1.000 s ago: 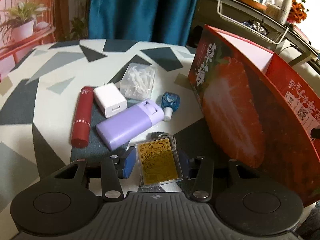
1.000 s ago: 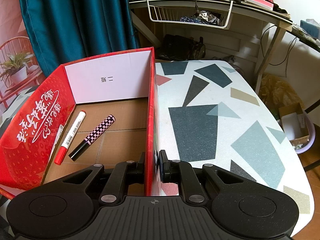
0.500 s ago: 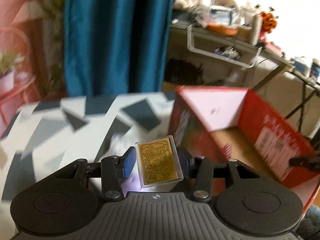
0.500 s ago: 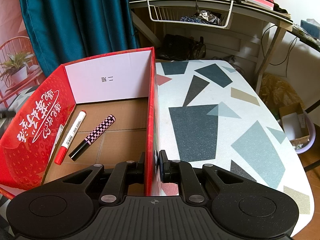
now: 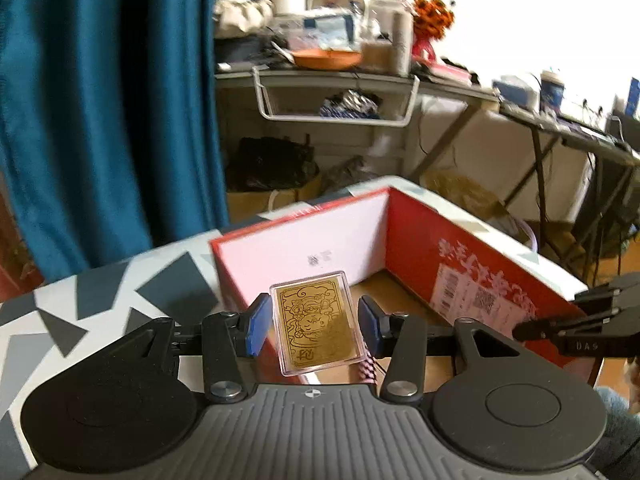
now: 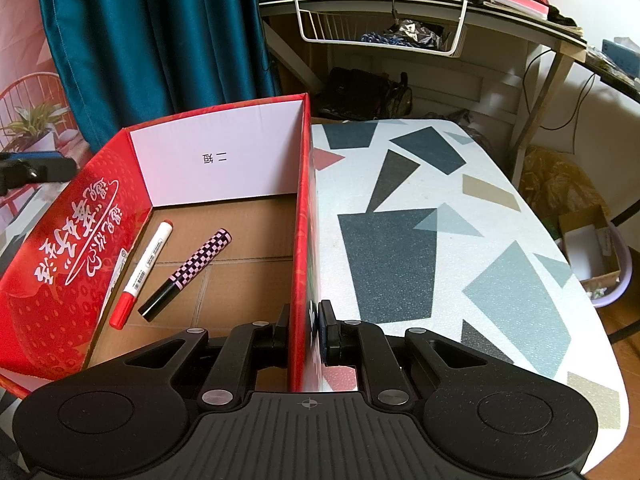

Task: Organize rigid objects
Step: 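Grasp the gold card with the left gripper, carry it into the red box, release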

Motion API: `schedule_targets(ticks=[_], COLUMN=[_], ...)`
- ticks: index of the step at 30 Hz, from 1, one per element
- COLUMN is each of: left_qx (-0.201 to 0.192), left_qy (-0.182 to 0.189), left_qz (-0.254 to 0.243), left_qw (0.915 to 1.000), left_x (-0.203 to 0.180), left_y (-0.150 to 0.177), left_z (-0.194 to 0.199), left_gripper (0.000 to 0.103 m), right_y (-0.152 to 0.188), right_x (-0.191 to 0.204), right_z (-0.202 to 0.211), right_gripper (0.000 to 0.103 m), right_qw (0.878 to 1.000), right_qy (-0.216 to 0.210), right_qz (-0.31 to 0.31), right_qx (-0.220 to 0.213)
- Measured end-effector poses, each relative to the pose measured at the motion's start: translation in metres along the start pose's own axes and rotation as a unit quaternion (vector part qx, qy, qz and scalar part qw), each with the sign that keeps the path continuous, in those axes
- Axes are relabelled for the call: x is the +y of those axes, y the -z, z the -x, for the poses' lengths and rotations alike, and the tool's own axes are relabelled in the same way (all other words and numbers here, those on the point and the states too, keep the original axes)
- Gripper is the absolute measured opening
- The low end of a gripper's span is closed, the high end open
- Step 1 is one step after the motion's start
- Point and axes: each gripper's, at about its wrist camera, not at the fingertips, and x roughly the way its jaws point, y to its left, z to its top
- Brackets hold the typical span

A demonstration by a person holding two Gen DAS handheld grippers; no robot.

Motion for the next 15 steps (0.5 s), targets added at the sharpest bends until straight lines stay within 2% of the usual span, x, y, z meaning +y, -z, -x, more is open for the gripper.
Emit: schedule_targets(ticks=[5, 9, 15], left_qx=[0.024, 0.028, 0.003], left_qy=[0.002, 0.017, 0.03], left_qz=[-0.016, -0.001, 0.023], left_qw=[0.9996, 0.9995, 0.9993], left_x=[-0.006, 0.002, 0.016], left_y=[0.008, 0.009, 0.012], left_z=[-0.015, -0.018, -0.005], left_gripper=[0.049, 0.05, 0.051], right_y=[0.0, 0.0, -0.001], right_x=[0.001, 0.0, 0.0], right_z=[-0.001, -0.001, -0.001], right_gripper=[0.011, 0.011, 0.011], right_qw=[1.0, 1.0, 1.0], right_qy=[0.0, 0.0, 0.0], right_qz=[0.001, 0.001, 0.0], right_qx=[0.001, 0.002, 0.002])
